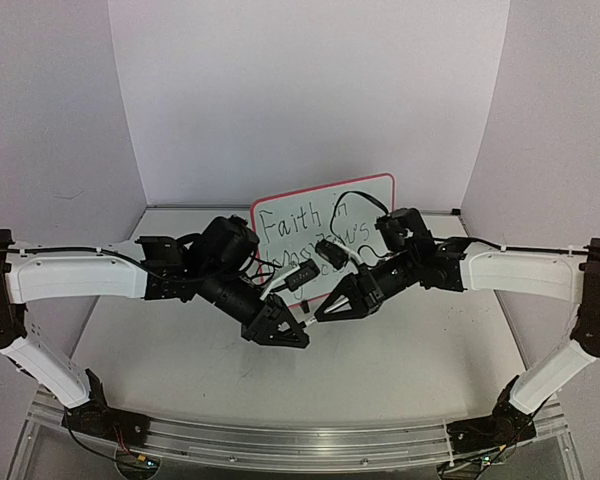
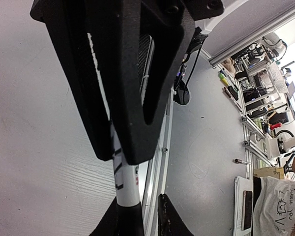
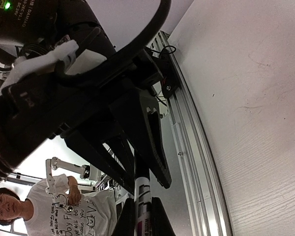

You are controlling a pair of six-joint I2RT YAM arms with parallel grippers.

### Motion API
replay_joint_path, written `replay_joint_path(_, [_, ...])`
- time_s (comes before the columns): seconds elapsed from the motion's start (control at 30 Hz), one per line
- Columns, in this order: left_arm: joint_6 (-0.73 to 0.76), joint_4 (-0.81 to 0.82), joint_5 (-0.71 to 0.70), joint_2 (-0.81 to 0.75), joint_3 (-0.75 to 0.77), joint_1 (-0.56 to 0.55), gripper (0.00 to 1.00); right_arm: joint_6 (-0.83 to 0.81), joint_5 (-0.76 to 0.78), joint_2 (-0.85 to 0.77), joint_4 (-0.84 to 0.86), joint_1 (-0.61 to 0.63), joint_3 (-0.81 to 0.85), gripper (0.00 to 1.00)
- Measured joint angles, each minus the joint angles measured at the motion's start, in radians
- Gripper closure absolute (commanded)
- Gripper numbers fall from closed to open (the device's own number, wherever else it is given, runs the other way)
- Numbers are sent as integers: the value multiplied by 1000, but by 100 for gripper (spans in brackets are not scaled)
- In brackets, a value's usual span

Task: Write a sentence on the whiteboard
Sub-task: Pass from the right arm to the left, then set down the whiteboard marker on the whiteboard marker.

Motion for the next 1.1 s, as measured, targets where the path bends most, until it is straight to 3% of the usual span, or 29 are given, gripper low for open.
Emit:
replay_joint_path(0.1, [-13, -2, -10, 2, 0, 2, 99, -2, -4, 3, -6, 0, 2, 94])
replay_joint_path(0.4, [-57, 11, -85, 5, -16, 4, 100, -28, 138, 3, -44, -20, 11, 34])
replay_joint_path(0.53, [-113, 16, -154, 1, -83, 27, 100, -24, 248, -11, -52, -93, -13, 21])
replay_joint_path(0.83, [-265, -61, -348, -89, -318, 219, 100, 7, 494, -97, -73, -312, -132, 17])
replay_joint_path(1.1, [-294, -142, -435, -144, -369, 406, 100, 28, 652, -147, -107, -483, -211, 17])
